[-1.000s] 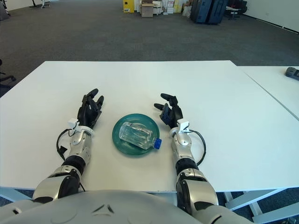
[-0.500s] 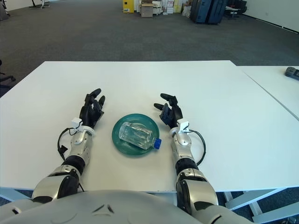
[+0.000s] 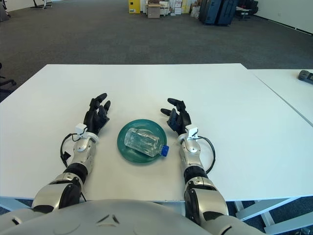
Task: Put the bottle into the plate.
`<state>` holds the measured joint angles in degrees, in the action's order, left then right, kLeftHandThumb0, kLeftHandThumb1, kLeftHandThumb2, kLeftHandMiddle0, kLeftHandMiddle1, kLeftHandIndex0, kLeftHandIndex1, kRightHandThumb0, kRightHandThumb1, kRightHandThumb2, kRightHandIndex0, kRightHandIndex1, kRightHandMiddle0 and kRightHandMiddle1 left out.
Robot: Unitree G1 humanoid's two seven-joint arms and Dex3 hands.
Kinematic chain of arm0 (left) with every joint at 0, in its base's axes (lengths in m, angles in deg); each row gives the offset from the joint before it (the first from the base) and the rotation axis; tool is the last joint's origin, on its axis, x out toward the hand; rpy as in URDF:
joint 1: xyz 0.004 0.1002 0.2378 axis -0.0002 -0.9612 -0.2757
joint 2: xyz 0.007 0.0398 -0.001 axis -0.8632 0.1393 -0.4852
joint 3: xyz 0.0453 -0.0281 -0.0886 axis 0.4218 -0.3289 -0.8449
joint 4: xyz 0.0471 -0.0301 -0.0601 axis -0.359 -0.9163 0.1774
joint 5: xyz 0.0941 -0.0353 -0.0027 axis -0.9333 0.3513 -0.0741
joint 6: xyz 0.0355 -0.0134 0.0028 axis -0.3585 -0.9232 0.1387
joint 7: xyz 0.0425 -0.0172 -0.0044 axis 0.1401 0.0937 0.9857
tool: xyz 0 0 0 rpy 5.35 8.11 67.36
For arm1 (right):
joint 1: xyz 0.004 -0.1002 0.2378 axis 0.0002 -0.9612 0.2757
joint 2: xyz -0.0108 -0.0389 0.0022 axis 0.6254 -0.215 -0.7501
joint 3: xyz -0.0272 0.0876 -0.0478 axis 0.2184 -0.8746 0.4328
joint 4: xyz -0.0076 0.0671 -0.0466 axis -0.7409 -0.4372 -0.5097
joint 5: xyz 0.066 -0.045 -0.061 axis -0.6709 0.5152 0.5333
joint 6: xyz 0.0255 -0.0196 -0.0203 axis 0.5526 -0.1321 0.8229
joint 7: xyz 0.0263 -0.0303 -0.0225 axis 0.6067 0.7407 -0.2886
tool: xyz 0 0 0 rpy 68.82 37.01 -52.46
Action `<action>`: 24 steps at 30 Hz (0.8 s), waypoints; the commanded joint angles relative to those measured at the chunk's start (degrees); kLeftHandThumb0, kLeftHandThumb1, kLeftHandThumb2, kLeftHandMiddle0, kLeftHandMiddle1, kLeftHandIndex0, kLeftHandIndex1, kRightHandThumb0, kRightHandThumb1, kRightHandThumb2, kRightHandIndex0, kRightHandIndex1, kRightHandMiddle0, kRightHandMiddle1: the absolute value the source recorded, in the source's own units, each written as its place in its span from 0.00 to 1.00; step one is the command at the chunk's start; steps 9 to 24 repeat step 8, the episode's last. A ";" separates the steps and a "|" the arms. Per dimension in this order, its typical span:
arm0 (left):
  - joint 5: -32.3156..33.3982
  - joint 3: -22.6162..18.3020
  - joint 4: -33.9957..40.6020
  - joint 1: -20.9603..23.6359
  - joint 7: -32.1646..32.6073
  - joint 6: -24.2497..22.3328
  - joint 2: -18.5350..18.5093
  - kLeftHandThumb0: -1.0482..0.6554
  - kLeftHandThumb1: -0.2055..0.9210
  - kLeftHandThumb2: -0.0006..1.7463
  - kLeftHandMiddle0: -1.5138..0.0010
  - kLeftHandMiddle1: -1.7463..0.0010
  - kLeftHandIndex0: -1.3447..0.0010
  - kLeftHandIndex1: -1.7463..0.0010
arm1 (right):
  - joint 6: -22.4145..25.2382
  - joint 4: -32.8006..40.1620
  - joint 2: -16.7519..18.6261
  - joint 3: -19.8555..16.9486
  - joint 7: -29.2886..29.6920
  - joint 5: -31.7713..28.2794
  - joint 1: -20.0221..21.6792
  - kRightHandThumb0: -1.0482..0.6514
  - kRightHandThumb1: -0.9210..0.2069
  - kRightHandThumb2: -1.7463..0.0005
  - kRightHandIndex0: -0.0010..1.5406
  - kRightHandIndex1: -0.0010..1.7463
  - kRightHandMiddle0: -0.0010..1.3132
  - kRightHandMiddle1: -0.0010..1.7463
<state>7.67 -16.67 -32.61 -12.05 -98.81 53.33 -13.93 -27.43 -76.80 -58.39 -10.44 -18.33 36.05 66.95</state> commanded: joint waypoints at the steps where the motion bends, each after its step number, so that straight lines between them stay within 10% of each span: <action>1: -0.65 0.06 -2.61 -3.43 1.35 0.60 -0.96 0.11 1.00 0.54 0.73 0.97 1.00 0.55 | 0.35 -5.95 0.40 -1.14 -0.14 -1.27 -8.64 0.14 0.00 0.44 0.33 0.31 0.05 0.60; 24: -1.17 0.36 -2.66 -3.52 1.77 0.05 -1.21 0.10 1.00 0.54 0.74 0.98 1.00 0.55 | 0.37 -5.78 0.38 -0.76 -0.03 -0.84 -8.74 0.15 0.00 0.45 0.31 0.30 0.02 0.59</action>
